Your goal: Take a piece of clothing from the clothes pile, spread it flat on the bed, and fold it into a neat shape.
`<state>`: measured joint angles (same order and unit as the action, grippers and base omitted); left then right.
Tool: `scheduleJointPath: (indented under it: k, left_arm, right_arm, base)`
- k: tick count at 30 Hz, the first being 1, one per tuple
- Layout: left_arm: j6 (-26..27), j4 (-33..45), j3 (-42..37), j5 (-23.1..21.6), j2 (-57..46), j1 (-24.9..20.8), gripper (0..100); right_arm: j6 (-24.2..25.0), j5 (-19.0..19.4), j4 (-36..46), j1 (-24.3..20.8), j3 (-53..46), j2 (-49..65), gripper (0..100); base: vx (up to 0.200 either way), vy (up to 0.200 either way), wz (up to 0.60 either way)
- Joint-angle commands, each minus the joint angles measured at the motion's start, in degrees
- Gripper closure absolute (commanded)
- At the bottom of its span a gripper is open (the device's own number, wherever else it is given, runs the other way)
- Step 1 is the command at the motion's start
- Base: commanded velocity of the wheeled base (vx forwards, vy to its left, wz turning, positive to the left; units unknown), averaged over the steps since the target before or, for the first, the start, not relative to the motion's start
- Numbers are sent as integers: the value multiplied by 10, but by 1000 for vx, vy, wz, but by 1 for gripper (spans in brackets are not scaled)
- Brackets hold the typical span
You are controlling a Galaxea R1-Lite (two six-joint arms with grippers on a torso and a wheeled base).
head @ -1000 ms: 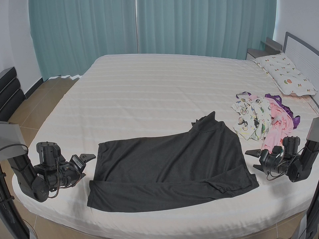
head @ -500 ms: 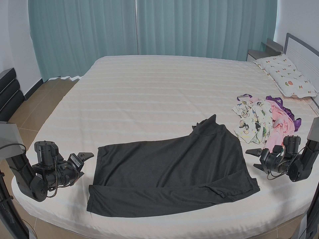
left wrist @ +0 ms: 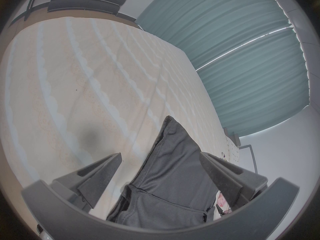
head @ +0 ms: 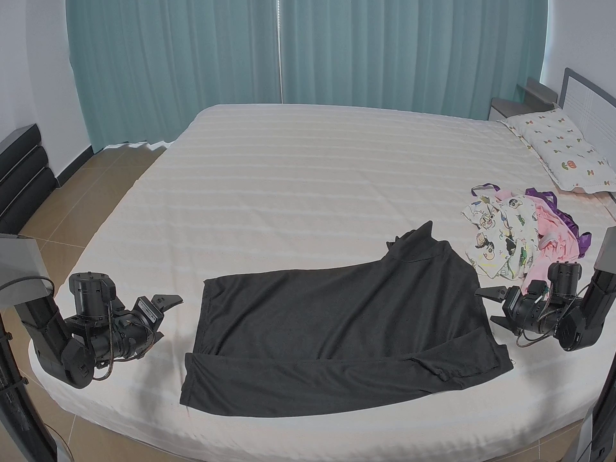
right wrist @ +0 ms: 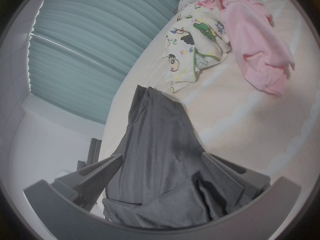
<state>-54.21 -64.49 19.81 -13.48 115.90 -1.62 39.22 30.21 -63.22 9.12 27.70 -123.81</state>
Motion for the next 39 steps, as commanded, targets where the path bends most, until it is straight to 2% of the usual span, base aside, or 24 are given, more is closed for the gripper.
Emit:
scheduleJointPath:
  k: [1, 23, 29, 39]
  left_arm:
    - [1, 0, 1, 0, 3, 0, 0]
    - [0, -1, 1, 1, -2, -4, 0]
    - [0, -1, 1, 1, -2, -4, 0]
    - [2, -1, 1, 1, -3, -5, 0]
  right_arm:
    - [1, 0, 0, -1, 0, 1, 0]
    - [1, 0, 0, -2, -1, 1, 0]
    - [-1, 0, 0, -2, -2, 2, 0]
    - [-1, 0, 0, -3, -4, 4, 0]
  base:
    - [0, -200, 0]
    - [0, -9, 0]
    - [0, -200, 0]
    - [0, 0, 0]
